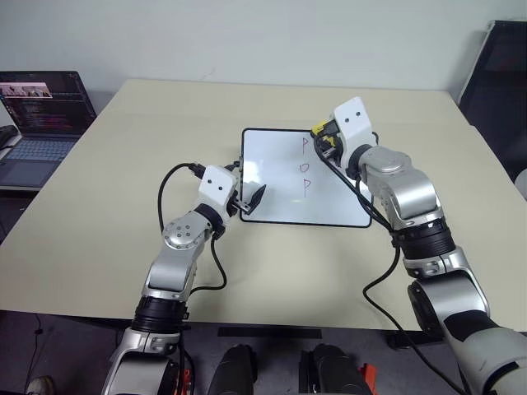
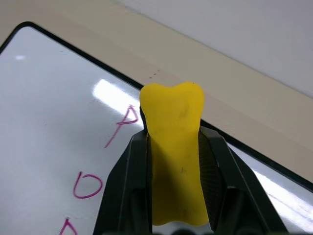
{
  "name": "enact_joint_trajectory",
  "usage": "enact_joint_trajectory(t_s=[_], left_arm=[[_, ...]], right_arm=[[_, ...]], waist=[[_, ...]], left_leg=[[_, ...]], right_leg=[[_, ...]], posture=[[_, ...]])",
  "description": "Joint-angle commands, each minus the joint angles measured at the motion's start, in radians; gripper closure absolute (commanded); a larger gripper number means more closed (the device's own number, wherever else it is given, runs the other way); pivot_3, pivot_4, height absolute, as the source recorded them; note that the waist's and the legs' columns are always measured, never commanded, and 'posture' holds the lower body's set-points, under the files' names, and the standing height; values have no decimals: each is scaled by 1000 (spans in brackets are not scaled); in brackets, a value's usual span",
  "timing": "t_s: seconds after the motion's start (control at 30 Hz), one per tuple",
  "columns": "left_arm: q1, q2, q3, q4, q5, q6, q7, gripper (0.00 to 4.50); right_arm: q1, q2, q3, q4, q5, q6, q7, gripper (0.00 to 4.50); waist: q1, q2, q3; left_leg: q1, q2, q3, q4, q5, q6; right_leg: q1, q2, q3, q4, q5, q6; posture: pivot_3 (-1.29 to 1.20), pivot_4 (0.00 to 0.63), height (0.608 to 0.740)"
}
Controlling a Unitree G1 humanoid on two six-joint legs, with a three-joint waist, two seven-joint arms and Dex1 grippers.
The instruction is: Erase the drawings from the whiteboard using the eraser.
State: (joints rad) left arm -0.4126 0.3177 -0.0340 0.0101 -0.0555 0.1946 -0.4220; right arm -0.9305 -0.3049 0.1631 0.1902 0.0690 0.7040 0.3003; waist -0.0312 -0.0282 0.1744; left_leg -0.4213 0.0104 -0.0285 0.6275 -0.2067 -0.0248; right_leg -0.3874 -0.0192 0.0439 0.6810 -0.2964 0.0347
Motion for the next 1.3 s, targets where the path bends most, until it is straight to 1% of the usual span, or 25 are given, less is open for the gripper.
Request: enact_joint_trajectory(t_s=[0.03,0.17,0.5,1.07,1.3], left_arm=[[4,6,14,-54,4,3,19,0],[6,6,17,-65,-1,10,25,0],[6,3,22,-63,0,8,44,0],[29,6,29,-95,-3,19,76,0],[15,10,35,-108,0,41,77,0]], right_arm=[[-30,-10,1,-13,-25,-25,21,3559],[-49,-24,36,49,-67,-43,56,3559],[-90,-28,73,146,-122,-84,137,3559],[-177,61,79,276,-167,-166,190,3559],[-182,79,82,294,-179,-180,199,3559]], waist=[[0,0,0],[-1,0,0],[-1,0,0],[-5,0,0],[-3,0,0]], left_leg=[[0,0,0,0,0,0],[0,0,0,0,0,0],[1,0,0,0,0,0],[3,2,2,0,0,0],[2,2,2,0,0,0]], right_leg=[[0,0,0,0,0,0],[0,0,0,0,0,0],[0,0,0,1,0,0],[0,0,1,1,2,-2],[0,0,1,1,2,-2]], posture=[[0,150,740],[0,150,740],[0,150,740],[0,150,740],[0,150,740]])
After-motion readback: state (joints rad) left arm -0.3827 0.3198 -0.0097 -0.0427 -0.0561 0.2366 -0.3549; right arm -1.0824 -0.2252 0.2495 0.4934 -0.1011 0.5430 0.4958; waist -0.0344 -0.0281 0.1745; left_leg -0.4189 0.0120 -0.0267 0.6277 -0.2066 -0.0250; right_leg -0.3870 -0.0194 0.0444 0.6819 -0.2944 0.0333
